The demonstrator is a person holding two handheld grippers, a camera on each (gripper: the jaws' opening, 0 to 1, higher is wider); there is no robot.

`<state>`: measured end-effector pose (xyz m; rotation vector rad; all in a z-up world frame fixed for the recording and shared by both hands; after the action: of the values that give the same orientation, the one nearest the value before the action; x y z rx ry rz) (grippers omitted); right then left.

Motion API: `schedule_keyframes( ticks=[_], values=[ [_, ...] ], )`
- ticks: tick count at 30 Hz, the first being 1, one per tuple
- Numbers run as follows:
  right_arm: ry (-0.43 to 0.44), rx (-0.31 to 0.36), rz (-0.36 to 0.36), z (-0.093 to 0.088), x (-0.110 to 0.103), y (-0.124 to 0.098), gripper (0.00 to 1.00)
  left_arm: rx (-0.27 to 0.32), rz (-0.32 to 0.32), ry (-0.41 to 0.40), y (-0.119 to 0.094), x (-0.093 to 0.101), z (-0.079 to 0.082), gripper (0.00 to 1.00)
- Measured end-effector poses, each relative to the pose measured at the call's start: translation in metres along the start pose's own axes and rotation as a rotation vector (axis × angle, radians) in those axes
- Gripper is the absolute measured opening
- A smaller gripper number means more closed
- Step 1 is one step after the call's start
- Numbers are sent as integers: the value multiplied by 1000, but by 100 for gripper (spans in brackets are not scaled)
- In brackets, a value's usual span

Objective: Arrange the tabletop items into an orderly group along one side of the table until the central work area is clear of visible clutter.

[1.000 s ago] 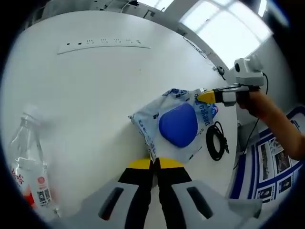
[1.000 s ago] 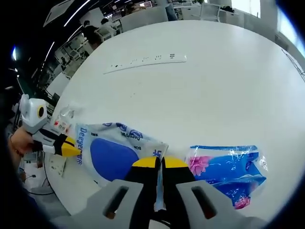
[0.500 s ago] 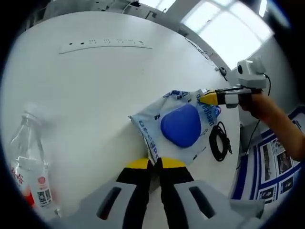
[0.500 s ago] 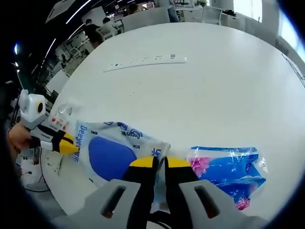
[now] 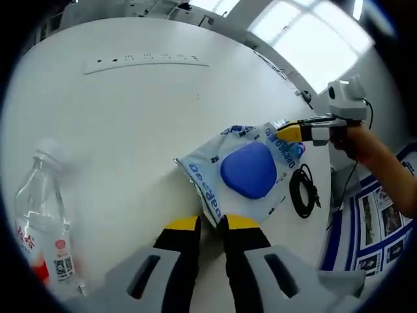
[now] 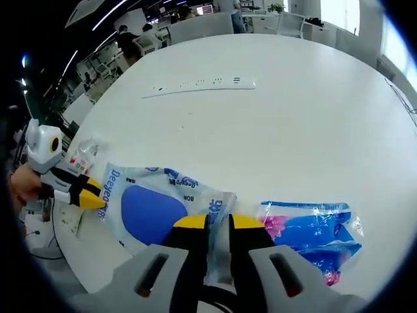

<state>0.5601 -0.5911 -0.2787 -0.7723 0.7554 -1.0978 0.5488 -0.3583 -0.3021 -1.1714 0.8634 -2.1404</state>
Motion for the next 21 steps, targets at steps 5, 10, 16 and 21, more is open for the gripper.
schedule_keyframes(
  ticks=[5, 10, 16, 21],
  values=[
    [-10, 7, -1, 1, -2, -2, 16, 7, -2, 7, -2, 1, 1, 18],
    [-13, 19, 2, 3, -3, -3, 18, 16, -8, 13, -4, 3, 3, 23],
    [-24, 39, 1, 7, -6, -8, 25, 29, -8, 25, -10, 6, 5, 30],
    [-30, 51, 0, 10, -6, -12, 27, 36, -8, 35, -14, 7, 5, 33]
  ],
)
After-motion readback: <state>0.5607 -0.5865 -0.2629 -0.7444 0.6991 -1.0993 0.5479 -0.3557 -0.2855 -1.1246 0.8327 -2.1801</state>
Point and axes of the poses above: the point that each gripper's makers call its tool centre point, and the gripper's own axes: y roughly forward along the fingers, x roughly to its right, z roughly out of its top, the point moved 5 cm from there along -y, roughly backward along the fingers, and after that the axes turned 4 degrees about -y, right-handed, at the moved point
